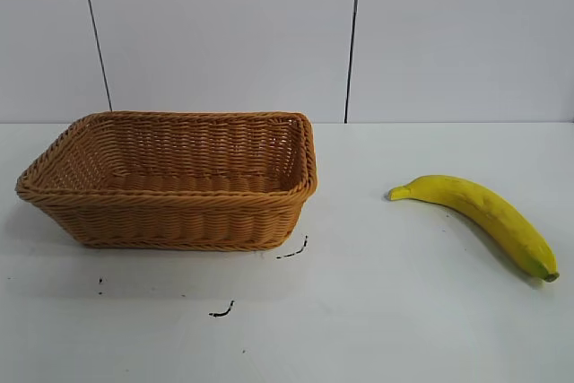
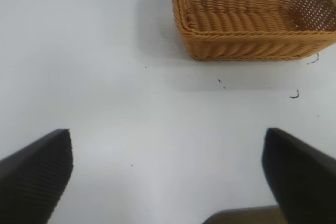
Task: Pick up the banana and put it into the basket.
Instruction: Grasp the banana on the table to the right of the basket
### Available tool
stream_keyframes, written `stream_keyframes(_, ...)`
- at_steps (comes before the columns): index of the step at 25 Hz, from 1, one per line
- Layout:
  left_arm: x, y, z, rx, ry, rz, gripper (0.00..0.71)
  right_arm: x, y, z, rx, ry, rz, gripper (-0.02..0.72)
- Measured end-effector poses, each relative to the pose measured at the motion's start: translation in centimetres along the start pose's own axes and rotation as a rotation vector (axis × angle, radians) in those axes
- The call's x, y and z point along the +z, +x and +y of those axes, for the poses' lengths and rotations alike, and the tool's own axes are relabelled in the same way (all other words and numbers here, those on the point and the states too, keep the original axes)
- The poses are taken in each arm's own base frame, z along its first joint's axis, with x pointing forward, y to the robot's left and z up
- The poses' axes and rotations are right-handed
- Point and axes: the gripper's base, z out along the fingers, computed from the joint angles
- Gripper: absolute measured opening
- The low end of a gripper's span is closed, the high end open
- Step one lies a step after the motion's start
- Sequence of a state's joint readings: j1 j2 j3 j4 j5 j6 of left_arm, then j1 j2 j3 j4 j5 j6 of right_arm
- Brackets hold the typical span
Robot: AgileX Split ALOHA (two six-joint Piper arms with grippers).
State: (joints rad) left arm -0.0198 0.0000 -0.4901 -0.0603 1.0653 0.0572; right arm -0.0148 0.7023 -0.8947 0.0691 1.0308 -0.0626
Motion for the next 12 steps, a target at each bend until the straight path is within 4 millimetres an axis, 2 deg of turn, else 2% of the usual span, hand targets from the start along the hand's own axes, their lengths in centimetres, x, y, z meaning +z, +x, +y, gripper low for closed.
stream_keyframes(3,0.0,0.0,0.0,0.000,0.000,0.000,0.695,2.7,-3.5,-0.2,0.005,-0.003,0.094,0.633)
stream_keyframes(6,0.0,0.0,0.0,0.000,0.000,0.000,0.695,6.5,-6.4,-0.5,0.009,-0.008,0.213,0.633)
stream_keyframes(12,0.0,0.0,0.0,-0.001,0.001,0.000,0.695,14.1,-10.6,-1.1,-0.013,-0.021,0.389,0.633)
